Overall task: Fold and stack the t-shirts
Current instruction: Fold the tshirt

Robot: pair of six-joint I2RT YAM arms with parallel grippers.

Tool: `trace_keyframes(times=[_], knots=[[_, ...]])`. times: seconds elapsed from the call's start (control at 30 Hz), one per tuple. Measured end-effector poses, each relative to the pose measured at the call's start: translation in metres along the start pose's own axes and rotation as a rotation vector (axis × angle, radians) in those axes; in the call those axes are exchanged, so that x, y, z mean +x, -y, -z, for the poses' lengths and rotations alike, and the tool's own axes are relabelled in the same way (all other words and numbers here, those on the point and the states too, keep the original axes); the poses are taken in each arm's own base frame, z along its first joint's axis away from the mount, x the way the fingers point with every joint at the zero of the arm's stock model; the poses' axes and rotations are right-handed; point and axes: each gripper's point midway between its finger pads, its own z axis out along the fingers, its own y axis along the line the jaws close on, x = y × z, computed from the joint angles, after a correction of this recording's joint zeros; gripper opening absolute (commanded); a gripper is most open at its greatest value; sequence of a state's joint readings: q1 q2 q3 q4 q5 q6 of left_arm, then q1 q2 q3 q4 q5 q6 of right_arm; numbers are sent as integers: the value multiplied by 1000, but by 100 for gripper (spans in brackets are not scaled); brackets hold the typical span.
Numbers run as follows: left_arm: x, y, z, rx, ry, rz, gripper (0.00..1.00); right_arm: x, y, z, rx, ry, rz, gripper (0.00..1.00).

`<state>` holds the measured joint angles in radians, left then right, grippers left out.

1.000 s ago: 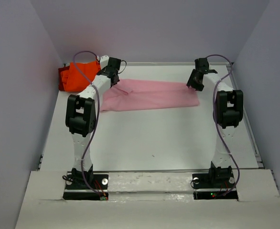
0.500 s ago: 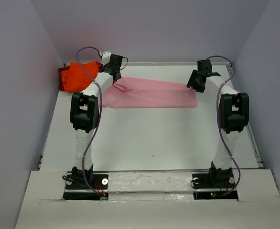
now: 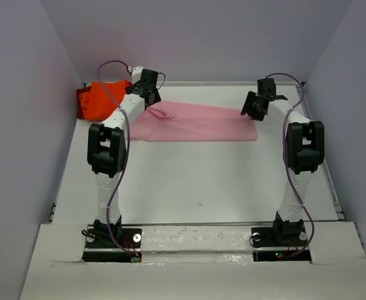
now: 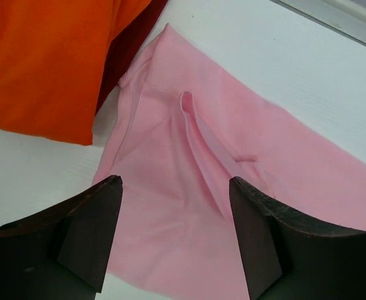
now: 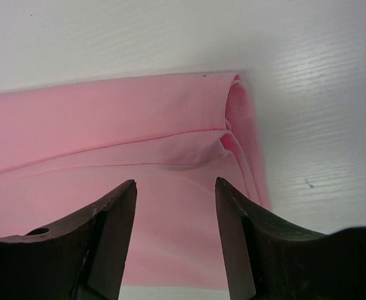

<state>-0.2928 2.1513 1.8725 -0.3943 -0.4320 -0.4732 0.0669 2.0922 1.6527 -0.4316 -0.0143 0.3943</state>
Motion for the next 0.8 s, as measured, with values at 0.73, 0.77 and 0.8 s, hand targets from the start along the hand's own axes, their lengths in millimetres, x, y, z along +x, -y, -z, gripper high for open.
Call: trace_keyframes(times=[0.73,0.77,0.8], knots=[[109,42,17,265,-302,113,80,46,-13,-19,-125,-124,-73,57],[103,47,16,276,-298,119,80,51,-11,-16,-121,-131,-82,57],[95,56,13,288,-292,124,80,54,-10,-13,-120,-133,-87,57]])
